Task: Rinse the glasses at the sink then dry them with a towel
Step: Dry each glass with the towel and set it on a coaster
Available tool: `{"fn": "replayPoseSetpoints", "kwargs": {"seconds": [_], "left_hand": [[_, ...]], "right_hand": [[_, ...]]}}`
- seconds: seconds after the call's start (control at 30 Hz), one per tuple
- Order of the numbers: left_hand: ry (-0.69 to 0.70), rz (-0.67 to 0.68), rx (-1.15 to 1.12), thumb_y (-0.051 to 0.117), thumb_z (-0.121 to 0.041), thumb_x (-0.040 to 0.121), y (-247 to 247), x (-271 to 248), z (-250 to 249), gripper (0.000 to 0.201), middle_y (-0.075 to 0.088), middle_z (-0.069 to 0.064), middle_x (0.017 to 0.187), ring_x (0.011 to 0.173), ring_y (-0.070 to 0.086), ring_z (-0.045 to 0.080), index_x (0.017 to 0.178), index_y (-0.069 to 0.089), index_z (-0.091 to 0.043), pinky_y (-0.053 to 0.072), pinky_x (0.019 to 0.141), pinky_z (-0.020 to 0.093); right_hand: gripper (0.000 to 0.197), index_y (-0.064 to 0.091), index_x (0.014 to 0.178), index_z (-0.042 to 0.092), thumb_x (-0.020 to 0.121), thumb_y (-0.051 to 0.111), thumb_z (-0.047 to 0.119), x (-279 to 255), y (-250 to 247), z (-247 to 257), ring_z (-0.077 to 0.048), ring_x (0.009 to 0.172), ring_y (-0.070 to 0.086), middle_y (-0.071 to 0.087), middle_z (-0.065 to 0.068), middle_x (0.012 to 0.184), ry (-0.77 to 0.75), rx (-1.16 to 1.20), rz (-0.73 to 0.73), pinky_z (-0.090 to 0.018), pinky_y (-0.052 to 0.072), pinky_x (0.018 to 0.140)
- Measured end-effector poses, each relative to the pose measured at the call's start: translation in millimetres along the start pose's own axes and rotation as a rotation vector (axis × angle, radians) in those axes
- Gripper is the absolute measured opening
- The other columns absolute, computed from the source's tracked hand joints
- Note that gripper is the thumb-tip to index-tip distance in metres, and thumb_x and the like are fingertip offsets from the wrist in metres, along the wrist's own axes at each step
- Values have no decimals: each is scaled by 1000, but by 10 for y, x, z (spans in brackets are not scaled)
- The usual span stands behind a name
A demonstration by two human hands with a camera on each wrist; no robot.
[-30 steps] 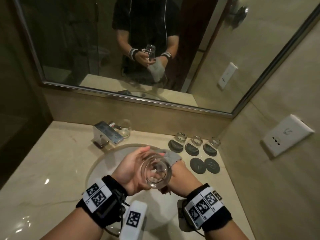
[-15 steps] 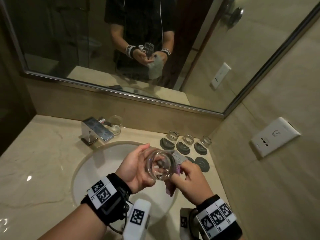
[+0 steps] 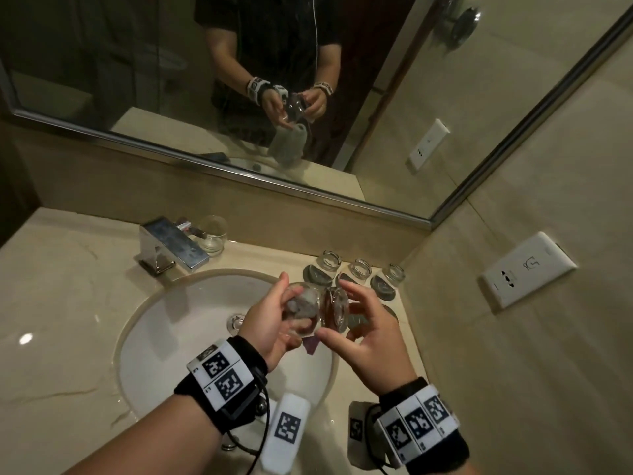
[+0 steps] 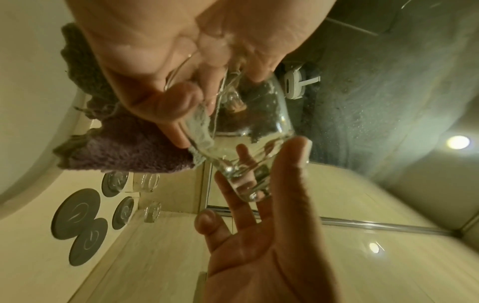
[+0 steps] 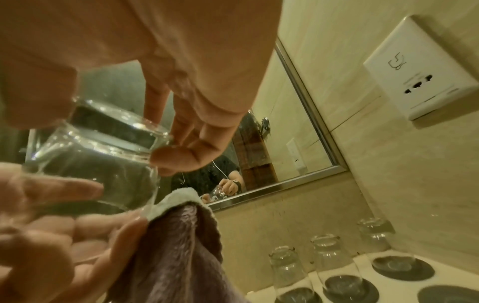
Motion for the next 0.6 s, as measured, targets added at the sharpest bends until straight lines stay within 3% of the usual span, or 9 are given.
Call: {"fn": "replayPoseSetpoints", "kwargs": {"seconds": [0.07, 0.17, 0.23, 0.3, 0.4, 0.43, 0.53, 0.6], "left_hand": [[-8, 29, 2, 37, -58, 96, 20, -3, 15, 49, 67, 9, 88, 60, 45, 17, 111, 61, -17, 26, 43, 21], [-15, 38, 41, 32, -61, 96, -14, 19, 48, 54, 70, 11, 100, 70, 54, 21, 114, 61, -19, 37, 45, 22], [18, -1, 149, 28, -60, 97, -66, 44, 33, 57, 70, 10, 105, 85, 65, 28, 117, 62, -19, 46, 61, 30], [51, -54, 211, 28, -56, 99, -128, 63, 6, 56, 69, 10, 101, 86, 66, 26, 121, 59, -16, 43, 64, 32], [66, -108, 185, 29, -53, 100, -204, 84, -40, 54, 64, 8, 104, 80, 61, 20, 123, 58, -15, 38, 60, 28], [71, -121, 177, 30, -53, 100, -231, 97, -60, 54, 64, 8, 107, 81, 61, 20, 124, 58, -14, 39, 60, 28], [85, -140, 172, 31, -53, 100, -277, 126, -109, 55, 63, 13, 114, 92, 59, 26, 125, 58, -12, 43, 63, 30], [94, -152, 170, 31, -52, 100, -306, 150, -145, 55, 63, 15, 114, 93, 57, 27, 126, 58, -12, 44, 63, 30]], "right_hand": [[65, 51, 123, 36, 66, 78, 49, 4, 28, -41, -4, 94, 64, 65, 18, 106, 22, -6, -8, -30, 56, 76], [58, 55, 121, 32, 69, 80, 38, 27, 44, -130, -7, 91, 66, 66, 18, 101, 43, 66, -31, -30, 56, 78], [56, 56, 120, 33, 70, 80, 34, 72, -5, -265, -8, 91, 67, 66, 19, 104, 85, 105, -63, -28, 56, 77], [54, 58, 120, 31, 71, 82, 27, 156, -103, -466, -4, 89, 66, 66, 15, 101, 149, 104, -109, -28, 57, 76], [55, 57, 122, 26, 73, 81, 23, 343, -292, -828, 9, 84, 61, 62, 11, 107, 275, -24, -167, -13, 52, 73], [57, 56, 125, 26, 73, 81, 25, 407, -343, -965, 6, 88, 60, 60, 8, 110, 329, -57, -179, -15, 51, 76], [65, 52, 130, 30, 71, 80, 38, 582, -445, -1410, -18, 108, 61, 59, 0, 124, 445, -196, -178, -41, 53, 93], [66, 51, 130, 31, 71, 80, 40, 690, -452, -1650, -22, 113, 59, 59, -3, 129, 488, -280, -162, -45, 52, 95]]}}
Point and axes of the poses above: each hand's wrist, its own x-axis towards the middle knuckle, its own y-axis out of the palm, z = x × y, the point moved 4 cm from there along x, towards the middle knuckle
